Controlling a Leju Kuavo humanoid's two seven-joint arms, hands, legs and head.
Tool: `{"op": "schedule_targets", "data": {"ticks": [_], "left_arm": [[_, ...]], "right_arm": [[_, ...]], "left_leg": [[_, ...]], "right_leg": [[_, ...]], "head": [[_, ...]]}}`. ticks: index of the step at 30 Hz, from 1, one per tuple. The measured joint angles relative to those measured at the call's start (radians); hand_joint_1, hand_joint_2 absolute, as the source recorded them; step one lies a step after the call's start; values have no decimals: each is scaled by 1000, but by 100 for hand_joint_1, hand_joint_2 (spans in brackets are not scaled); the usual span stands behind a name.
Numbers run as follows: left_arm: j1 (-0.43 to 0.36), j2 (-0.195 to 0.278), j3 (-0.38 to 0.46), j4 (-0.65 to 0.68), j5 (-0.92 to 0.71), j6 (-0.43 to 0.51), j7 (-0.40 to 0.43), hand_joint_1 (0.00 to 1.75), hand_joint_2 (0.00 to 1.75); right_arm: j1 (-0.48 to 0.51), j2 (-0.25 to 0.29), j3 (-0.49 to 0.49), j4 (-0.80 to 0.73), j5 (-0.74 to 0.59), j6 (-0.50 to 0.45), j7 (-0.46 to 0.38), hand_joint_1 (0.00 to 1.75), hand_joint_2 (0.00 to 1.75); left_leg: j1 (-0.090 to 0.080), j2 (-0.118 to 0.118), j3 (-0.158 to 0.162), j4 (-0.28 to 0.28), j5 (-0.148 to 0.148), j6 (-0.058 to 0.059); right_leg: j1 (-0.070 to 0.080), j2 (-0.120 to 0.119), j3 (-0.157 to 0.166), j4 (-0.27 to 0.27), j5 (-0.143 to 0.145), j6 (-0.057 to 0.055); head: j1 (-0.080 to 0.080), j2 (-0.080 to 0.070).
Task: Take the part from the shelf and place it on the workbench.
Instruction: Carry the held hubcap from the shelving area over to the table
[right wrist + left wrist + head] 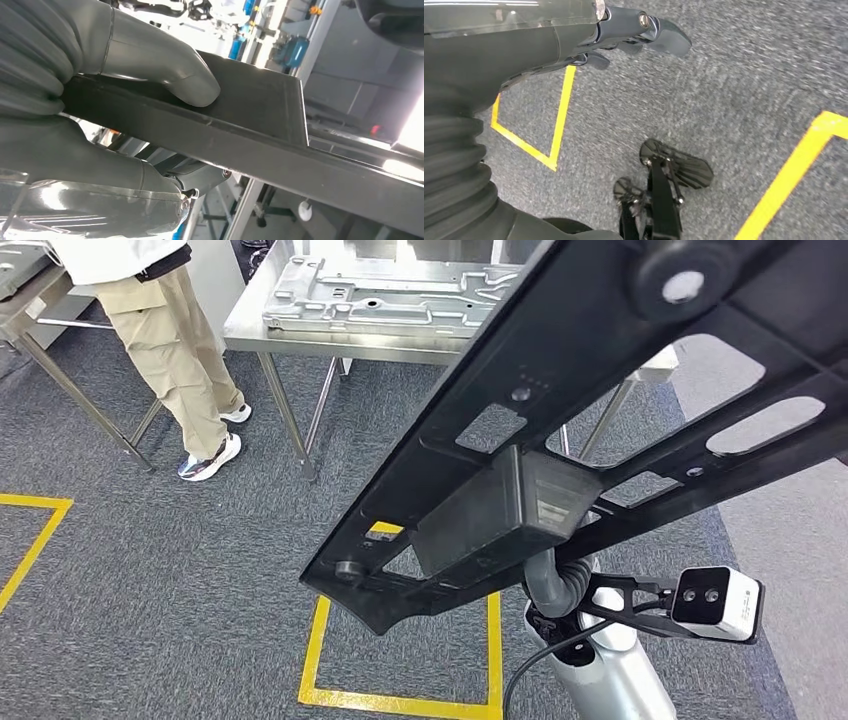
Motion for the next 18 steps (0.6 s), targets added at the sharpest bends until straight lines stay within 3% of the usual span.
{"op": "schedule_targets", "data": {"ticks": [1,2,4,6,8,11,13,15,16,17,18], "left_arm": [[0,0,-1,0,1,0,0,0,175],[0,-1,-2,0,2,0,0,0,175],[1,-3,-2,0,4,0,0,0,175],[2,-4,-3,1,5,0,0,0,175],[2,-4,-4,2,6,0,-1,0,175],[-2,-4,-4,2,7,0,-1,0,175],[-3,-4,-6,2,8,0,-2,0,175],[-1,-3,-7,2,8,0,-1,0,175],[0,-3,-8,2,8,0,-1,0,175],[2,-3,-9,2,9,0,-2,0,175],[2,-3,-10,2,10,0,-3,0,175]], "right_arm": [[3,0,0,0,0,-1,-1,175,175],[4,0,0,0,0,-1,-1,175,175],[5,0,-1,0,-6,4,-3,175,175],[5,0,-2,0,-17,10,-3,175,175],[4,0,-3,1,-24,13,-4,175,175],[3,0,-6,0,-31,24,-6,175,175],[3,1,-7,0,-33,30,-8,175,175],[6,1,-8,1,-34,30,-9,175,175],[8,1,-8,1,-34,30,-10,175,175],[10,1,-8,2,-34,29,-11,175,175],[11,1,-8,2,-31,28,-13,175,175]], "left_leg": [[0,0,5,1,-5,-1],[1,1,12,2,-11,-2],[1,4,29,6,-27,-7],[-3,8,41,12,-41,-18],[-7,17,43,15,-49,-30],[-4,27,47,28,-68,-46],[-1,14,8,116,-115,-55],[1,7,-69,257,-168,-60],[1,7,-98,299,-172,-60],[1,6,-110,305,-156,-58],[1,6,-100,267,-120,-55]], "right_leg": [[-3,0,-30,37,3,3],[-6,-2,-40,31,29,6],[-10,-17,-5,-85,122,7],[-4,-44,37,-200,177,-1],[2,-49,46,-229,177,-14],[-1,-27,52,-238,175,-34],[-4,-17,61,-243,173,-43],[-3,-3,65,-243,169,-49],[-1,5,67,-243,168,-49],[-1,12,70,-243,165,-49],[0,18,76,-243,162,-49]], "head": [[0,0],[0,0],[1,0],[0,0],[-1,0],[-4,0],[-9,0],[-13,0],[-13,0],[-13,0],[-13,0]]}}
